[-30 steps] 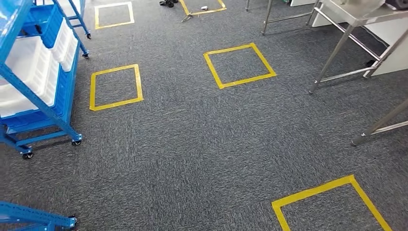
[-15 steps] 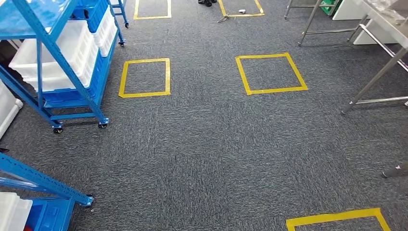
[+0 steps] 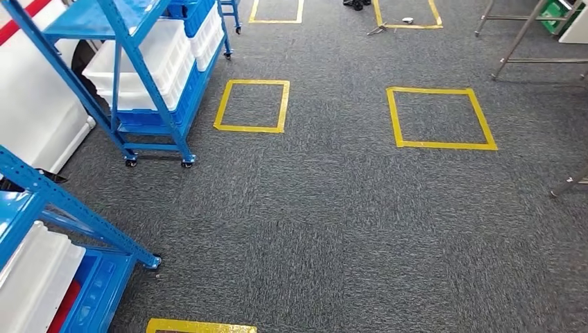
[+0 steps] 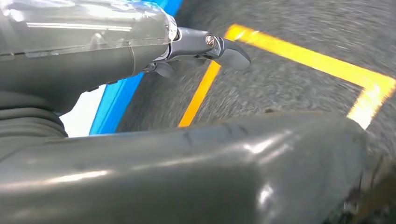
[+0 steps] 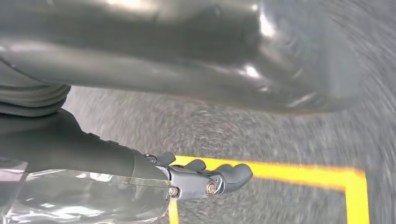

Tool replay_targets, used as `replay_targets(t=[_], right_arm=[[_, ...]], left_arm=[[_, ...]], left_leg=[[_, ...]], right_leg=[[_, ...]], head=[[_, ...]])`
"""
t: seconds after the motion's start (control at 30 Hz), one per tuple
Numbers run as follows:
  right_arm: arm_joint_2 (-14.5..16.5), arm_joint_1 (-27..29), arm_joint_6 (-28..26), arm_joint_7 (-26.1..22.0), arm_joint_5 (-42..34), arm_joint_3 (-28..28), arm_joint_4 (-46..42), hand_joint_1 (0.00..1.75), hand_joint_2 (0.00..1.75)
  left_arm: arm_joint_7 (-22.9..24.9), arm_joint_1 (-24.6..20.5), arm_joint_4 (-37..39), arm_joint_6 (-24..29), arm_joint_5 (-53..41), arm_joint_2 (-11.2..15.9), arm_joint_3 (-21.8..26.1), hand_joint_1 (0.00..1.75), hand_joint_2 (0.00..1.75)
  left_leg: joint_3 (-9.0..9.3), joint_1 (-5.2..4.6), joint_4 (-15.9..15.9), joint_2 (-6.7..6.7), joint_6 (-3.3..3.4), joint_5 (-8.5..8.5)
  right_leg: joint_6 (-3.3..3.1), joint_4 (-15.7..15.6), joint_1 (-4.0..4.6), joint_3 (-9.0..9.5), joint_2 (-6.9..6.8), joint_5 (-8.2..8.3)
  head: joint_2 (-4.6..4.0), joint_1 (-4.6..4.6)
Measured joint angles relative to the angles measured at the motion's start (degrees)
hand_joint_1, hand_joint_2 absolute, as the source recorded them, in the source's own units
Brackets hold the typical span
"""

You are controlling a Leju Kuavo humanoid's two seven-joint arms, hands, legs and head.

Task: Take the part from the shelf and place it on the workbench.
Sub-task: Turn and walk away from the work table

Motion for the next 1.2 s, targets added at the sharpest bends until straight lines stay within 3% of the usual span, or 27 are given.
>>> replay_targets(t=[0.03,0.07,0.13,0.2,0.27,0.3,0.33,0.4,0.43,0.47,0.5,0.53,0.57,0.63,0.7,0.77,0.8,0.83,0.87,0.93,1.0,1.03,1.1,1.17,1.2], right_arm=[[-0.37,-0.14,-0.21,-0.34,-1.75,-2.15,-0.12,0.00,0.00],[-0.62,-0.29,-0.41,-0.55,-2.95,-4.04,-0.22,0.00,0.00],[-0.89,-0.49,-0.77,-0.85,-4.57,-7.05,-0.37,0.00,0.00],[-0.98,-0.80,-0.95,-1.02,-5.54,-9.29,-0.44,0.00,0.00],[-1.03,-1.32,-1.06,-1.05,-5.91,-10.87,-0.45,0.00,0.00],[-1.03,-1.52,-1.12,-1.06,-5.96,-11.43,-0.44,0.00,0.00],[-1.01,-1.59,-1.18,-1.07,-6.01,-11.89,-0.43,0.00,0.00],[-1.01,-1.47,-1.34,-1.08,-6.18,-12.66,-0.40,0.00,0.00],[-1.05,-1.36,-1.43,-1.08,-6.29,-13.02,-0.40,0.00,0.00],[-1.11,-1.26,-1.51,-1.09,-6.38,-13.35,-0.42,0.00,0.00],[-1.16,-1.20,-1.57,-1.08,-6.45,-13.63,-0.42,0.00,0.00],[-1.19,-1.17,-1.60,-1.07,-6.49,-13.81,-0.43,0.00,0.00],[-1.19,-1.16,-1.61,-1.07,-6.50,-13.93,-0.43,0.00,0.00],[-1.17,-1.12,-1.62,-1.01,-6.54,-14.14,-0.43,0.00,0.00],[-1.14,-1.13,-1.60,-0.90,-6.60,-14.36,-0.43,0.00,0.00],[-1.11,-1.23,-1.60,-0.68,-6.84,-14.57,-0.43,0.00,0.00],[-1.09,-1.28,-1.63,-0.54,-7.08,-14.73,-0.43,0.00,0.00],[-1.02,-1.29,-1.73,-0.43,-7.41,-14.91,-0.43,0.00,0.00],[-0.85,-1.22,-1.88,-0.34,-7.74,-15.12,-0.43,0.00,0.00],[-0.39,-0.93,-2.32,-0.29,-8.33,-15.54,-0.43,0.00,0.00],[0.10,-0.73,-2.60,-0.29,-8.63,-15.92,-0.43,0.00,0.00],[0.31,-0.73,-2.62,-0.29,-8.71,-16.07,-0.43,0.00,0.00],[0.74,-0.81,-2.53,-0.44,-8.83,-16.27,-0.43,0.00,0.00],[1.29,-0.87,-2.32,-0.84,-9.02,-16.41,-0.43,0.00,0.00],[1.54,-0.91,-2.16,-1.10,-9.19,-16.50,-0.43,0.00,0.00]], left_arm=[[-0.26,0.35,0.07,0.22,-0.03,0.36,2.08,0.00,0.00],[-0.50,0.66,0.13,0.51,-0.04,0.66,3.92,0.00,0.00],[-1.00,0.95,0.25,1.62,-0.05,1.26,7.28,0.00,0.00],[-1.49,1.08,0.37,3.14,-0.05,1.71,10.51,0.00,0.00],[-1.75,1.46,0.58,4.04,-0.04,2.07,13.27,0.00,0.00],[-1.82,1.71,0.68,4.24,-0.04,2.21,14.32,0.00,0.00],[-1.88,1.85,0.74,4.52,-0.08,2.28,15.21,0.00,0.00],[-1.94,1.95,0.75,5.51,-0.14,2.27,16.69,0.00,0.00],[-1.88,1.92,0.75,6.14,-0.18,2.24,17.33,0.00,0.00],[-1.75,1.97,0.75,6.68,-0.18,2.19,17.79,0.00,0.00],[-1.59,2.09,0.75,7.13,-0.18,2.13,18.09,0.00,0.00],[-1.42,2.23,0.75,7.49,-0.20,2.06,18.23,0.00,0.00],[-1.28,2.38,0.75,7.87,-0.22,1.98,18.27,0.00,0.00],[-1.32,2.52,0.80,8.84,-0.27,1.88,18.33,0.00,0.00],[-1.77,2.57,0.91,9.93,-0.32,1.84,18.44,0.00,0.00],[-2.42,2.81,1.09,10.76,-0.52,1.82,18.64,0.00,0.00],[-2.73,2.97,1.19,11.09,-0.68,1.80,18.73,0.00,0.00],[-2.98,3.06,1.27,11.38,-0.79,1.81,18.78,0.00,0.00],[-3.16,3.00,1.33,11.61,-0.86,1.85,18.80,0.00,0.00],[-3.30,2.59,1.34,11.86,-0.88,1.96,18.80,0.00,0.00],[-3.29,2.37,1.34,11.89,-0.88,2.00,18.80,0.00,0.00],[-3.28,2.43,1.34,11.88,-0.87,2.03,18.80,0.00,0.00],[-3.25,2.53,1.34,11.81,-0.87,2.15,18.80,0.00,0.00],[-3.21,2.36,1.35,11.71,-0.88,2.42,18.87,0.00,0.00],[-3.28,2.27,1.36,11.72,-0.88,2.56,19.10,0.00,0.00]], left_leg=[[0.72,-0.02,-1.12,0.19,0.12,1.05],[2.53,-0.10,-4.41,0.70,0.35,2.89],[6.89,-0.60,-12.60,3.32,1.14,6.11],[8.66,-1.20,-16.47,4.88,1.88,7.03],[8.69,-1.29,-17.01,3.73,2.36,7.22],[8.92,-1.14,-17.42,3.08,2.58,7.49],[9.13,-0.95,-17.86,2.41,2.85,7.82],[9.25,-0.67,-18.36,1.03,3.18,8.29],[9.13,-0.62,-18.35,0.26,3.27,8.37],[9.04,-0.57,-18.25,-0.57,3.27,8.38],[8.99,-0.48,-18.10,-1.42,3.20,8.35],[8.96,-0.34,-17.88,-2.23,3.06,8.27],[8.95,-0.16,-17.55,-3.05,2.83,8.13],[8.70,0.11,-16.62,-4.59,2.06,7.65],[8.13,0.16,-15.97,-5.84,1.19,7.43],[7.63,0.30,-16.06,-6.91,0.36,7.64],[7.47,0.37,-15.94,-6.63,0.07,7.58],[7.09,0.34,-15.17,-5.39,-0.19,7.04],[6.26,0.25,-13.30,-3.69,-0.33,5.84],[3.08,0.13,-6.28,-0.48,-0.49,1.95],[0.34,0.14,0.05,0.15,-0.46,-0.51],[0.40,0.10,0.39,0.23,-0.28,-0.12],[3.84,-0.30,-5.57,1.06,0.52,3.37],[7.77,-1.13,-13.20,3.70,1.71,5.98],[8.65,-1.53,-15.22,4.62,2.17,6.43]], right_leg=[[-0.05,0.01,0.12,0.10,-0.77,-0.10],[-0.07,0.01,0.22,0.28,-1.50,-0.23],[0.12,0.02,0.44,0.67,-2.83,-0.55],[0.54,0.05,0.58,0.93,-4.05,-0.82],[1.04,-0.02,0.63,1.22,-5.16,-1.02],[1.31,0.22,0.55,1.33,-4.70,-1.32],[1.57,1.33,0.42,0.99,-3.30,-2.21],[1.99,6.90,-0.01,-1.47,0.62,-5.48],[2.14,10.82,-0.17,-3.41,1.87,-7.33],[2.31,14.07,-0.29,-5.09,2.35,-8.41],[2.50,15.74,-0.41,-6.07,2.52,-8.41],[2.69,15.29,-0.57,-6.06,2.61,-7.27],[2.91,12.64,-0.80,-5.00,2.83,-5.17],[3.29,5.40,-1.25,-1.90,4.71,-1.62],[2.95,2.06,-1.33,-0.55,6.07,-0.70],[1.97,2.06,-1.10,-0.69,5.22,-0.67],[1.50,1.92,-1.02,-0.68,4.58,-0.56],[1.01,1.75,-0.99,-0.67,3.91,-0.46],[0.60,1.60,-0.95,-0.69,3.17,-0.37],[0.05,1.53,-0.56,-0.81,1.51,-0.41],[-0.20,1.54,-0.14,-0.88,-0.18,-0.52],[-0.28,1.55,0.03,-0.83,-0.93,-0.58],[-0.41,1.54,0.32,-0.49,-2.39,-0.79],[-0.30,1.51,0.52,-0.12,-3.75,-1.01],[-0.12,1.49,0.54,-0.04,-4.35,-1.07]], head=[[0.00,0.00],[0.00,0.00],[0.00,0.00],[0.00,0.01],[0.00,0.01],[0.00,0.01],[0.00,0.01],[0.00,0.02],[0.00,0.02],[0.00,0.02],[0.00,0.02],[0.00,0.02],[0.00,0.02],[0.00,0.02],[0.00,0.01],[0.00,0.00],[0.00,0.00],[0.00,0.00],[0.00,-0.01],[0.00,-0.01],[0.00,-0.01],[0.00,-0.01],[0.00,-0.01],[0.00,-0.01],[0.00,-0.01]])
